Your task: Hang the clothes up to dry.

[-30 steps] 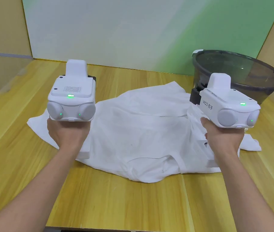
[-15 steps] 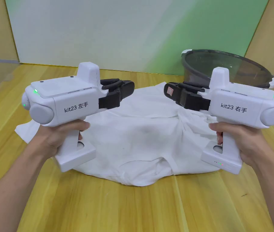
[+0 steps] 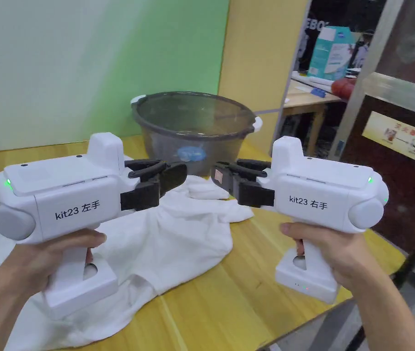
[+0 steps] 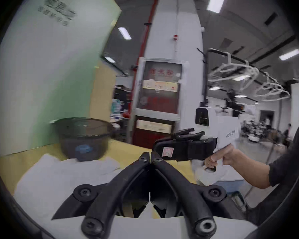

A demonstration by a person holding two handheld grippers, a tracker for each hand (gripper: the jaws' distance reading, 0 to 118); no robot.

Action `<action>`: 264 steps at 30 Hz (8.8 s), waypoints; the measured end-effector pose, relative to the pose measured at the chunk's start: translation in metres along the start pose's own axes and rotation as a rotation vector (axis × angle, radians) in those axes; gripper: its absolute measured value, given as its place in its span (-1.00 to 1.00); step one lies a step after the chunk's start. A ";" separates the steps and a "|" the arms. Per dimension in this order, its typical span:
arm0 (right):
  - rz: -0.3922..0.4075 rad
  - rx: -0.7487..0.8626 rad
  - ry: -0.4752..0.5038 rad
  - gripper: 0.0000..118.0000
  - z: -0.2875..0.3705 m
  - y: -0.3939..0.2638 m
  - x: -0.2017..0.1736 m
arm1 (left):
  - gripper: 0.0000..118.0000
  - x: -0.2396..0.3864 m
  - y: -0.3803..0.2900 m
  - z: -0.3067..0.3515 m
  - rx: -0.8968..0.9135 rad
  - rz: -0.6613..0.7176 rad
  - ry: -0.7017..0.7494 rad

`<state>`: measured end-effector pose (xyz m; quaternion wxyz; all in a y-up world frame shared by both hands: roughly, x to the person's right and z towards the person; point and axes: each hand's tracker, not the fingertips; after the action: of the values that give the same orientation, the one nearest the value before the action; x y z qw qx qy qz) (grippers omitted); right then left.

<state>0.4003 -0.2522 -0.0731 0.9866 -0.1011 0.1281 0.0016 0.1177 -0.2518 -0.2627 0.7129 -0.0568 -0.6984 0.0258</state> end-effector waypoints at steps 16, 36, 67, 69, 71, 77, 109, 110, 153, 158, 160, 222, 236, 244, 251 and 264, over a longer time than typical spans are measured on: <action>-0.191 0.041 -0.856 -0.79 0.347 -0.037 -0.053 | -1.00 0.199 0.016 -0.276 -0.087 -0.050 -0.837; -0.277 0.064 -1.274 -0.79 0.452 -0.031 -0.156 | -1.00 0.352 0.036 -0.273 0.057 -0.085 -0.905; -0.201 0.045 -1.563 0.88 0.495 0.349 -0.151 | -1.00 0.367 0.199 -0.198 0.417 -0.040 -0.807; -0.306 0.025 -1.522 1.00 0.505 0.366 -0.132 | -1.00 0.370 0.193 -0.198 0.420 -0.080 -0.788; -0.391 0.055 -1.493 1.00 0.501 0.374 -0.119 | -1.00 0.372 0.189 -0.199 0.398 -0.097 -0.785; -0.383 -0.164 -1.647 1.00 0.485 0.365 -0.077 | -1.00 0.370 0.176 -0.200 0.383 -0.120 -0.813; -0.477 -0.127 -1.523 -0.84 0.515 0.325 -0.063 | -1.00 0.349 0.145 -0.205 0.307 -0.141 -0.835; -0.449 -0.159 -1.515 -0.84 0.514 0.326 -0.065 | -1.00 0.348 0.145 -0.206 0.308 -0.142 -0.832; -0.298 0.022 -1.518 -0.84 0.522 -0.056 -0.074 | -1.00 0.412 -0.015 -0.348 0.002 -0.230 -0.624; -0.288 0.048 -1.312 -0.84 0.533 -0.068 -0.087 | -1.00 0.391 -0.002 -0.345 -0.036 -0.162 -0.857; -0.234 0.056 -1.199 -0.84 0.536 -0.066 -0.102 | -1.00 0.387 0.006 -0.341 -0.064 -0.144 -1.004; 0.130 -0.081 0.591 -0.84 -0.193 0.030 -0.117 | -1.00 0.040 -0.031 0.215 -0.001 -0.055 0.591; 0.070 -0.063 0.400 -0.84 -0.155 -0.004 -0.112 | 0.50 0.017 -0.053 0.127 -0.865 -0.055 0.151; 0.048 -0.080 0.394 -0.84 -0.154 -0.011 -0.105 | 0.91 -0.005 -0.068 0.118 -0.942 0.018 0.036; 0.054 -0.117 0.359 -0.84 -0.156 -0.020 -0.097 | 0.30 -0.012 -0.091 0.108 -0.978 -0.089 0.085; 0.091 -0.162 0.389 -0.84 -0.150 -0.024 -0.087 | -0.41 -0.011 -0.105 0.142 -0.899 -0.022 0.114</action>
<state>0.2791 -0.3033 -0.1882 0.9309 -0.1726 0.3199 0.0367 -0.0289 -0.3508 -0.2591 0.6550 -0.3545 -0.6006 -0.2910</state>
